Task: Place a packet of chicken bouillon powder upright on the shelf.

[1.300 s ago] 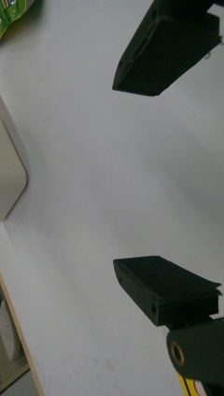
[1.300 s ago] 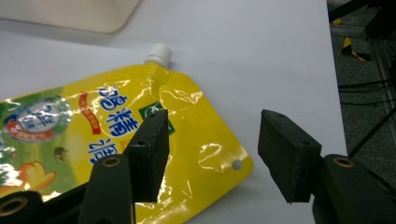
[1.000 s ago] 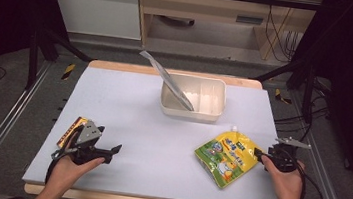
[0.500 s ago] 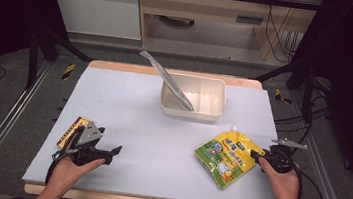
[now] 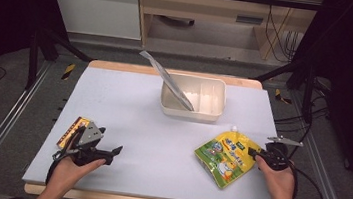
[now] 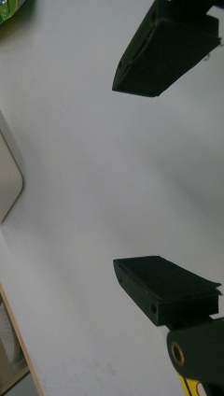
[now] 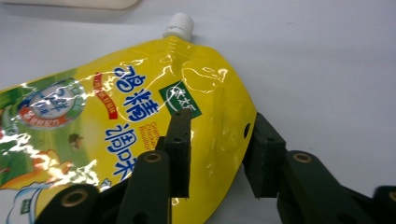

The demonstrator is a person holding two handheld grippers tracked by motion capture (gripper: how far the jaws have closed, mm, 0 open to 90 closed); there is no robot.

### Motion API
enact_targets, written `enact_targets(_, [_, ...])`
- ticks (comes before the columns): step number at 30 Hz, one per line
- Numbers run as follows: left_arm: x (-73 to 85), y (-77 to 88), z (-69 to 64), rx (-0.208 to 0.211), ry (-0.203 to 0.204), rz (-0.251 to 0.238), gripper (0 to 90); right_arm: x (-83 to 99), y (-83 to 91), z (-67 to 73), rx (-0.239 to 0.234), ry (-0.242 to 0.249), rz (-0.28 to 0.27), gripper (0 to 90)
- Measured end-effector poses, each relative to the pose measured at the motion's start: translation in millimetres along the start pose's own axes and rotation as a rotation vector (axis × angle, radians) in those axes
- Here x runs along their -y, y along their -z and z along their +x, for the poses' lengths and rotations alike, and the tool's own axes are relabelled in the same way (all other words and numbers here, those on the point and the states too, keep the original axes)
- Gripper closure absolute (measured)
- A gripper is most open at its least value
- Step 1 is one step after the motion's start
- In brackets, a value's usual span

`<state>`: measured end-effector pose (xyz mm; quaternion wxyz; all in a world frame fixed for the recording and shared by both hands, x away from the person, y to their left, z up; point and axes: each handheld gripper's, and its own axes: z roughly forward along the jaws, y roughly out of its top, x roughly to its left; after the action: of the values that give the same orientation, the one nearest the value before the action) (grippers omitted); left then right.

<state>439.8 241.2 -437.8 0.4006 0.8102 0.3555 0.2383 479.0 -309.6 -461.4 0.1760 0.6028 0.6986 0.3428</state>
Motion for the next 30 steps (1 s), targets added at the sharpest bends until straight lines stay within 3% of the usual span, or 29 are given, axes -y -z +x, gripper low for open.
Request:
enact_targets(3, [-0.1,-0.3,0.1,0.000,0.000,0.001,12.5,-2.4,-3.9,-0.9,0.026,-0.004,0.022,83.1])
enact_targets(5, [-0.2,-0.2,0.2,0.000,0.001,0.000,12.5,-5.4,-1.7,0.1,0.001,-0.017,0.008,89.3])
enact_targets(10, [0.0,0.0,0.2,-0.001,-0.001,0.001,12.6,-21.4,12.8,10.4,-0.014,0.026,-0.062,90.0])
enact_targets(16, [-0.2,1.0,0.8,-0.002,0.000,-0.002,12.6,-50.9,39.2,34.3,-0.067,0.124,-0.133,90.0])
enact_targets(21, [-0.5,1.3,1.1,-0.002,0.000,-0.004,12.7,-67.6,53.2,54.3,-0.121,0.185,-0.160,90.0])
enact_targets(30, [-0.6,1.4,0.6,0.001,-0.001,-0.004,12.9,-83.9,65.0,85.6,-0.172,0.289,-0.186,90.0])
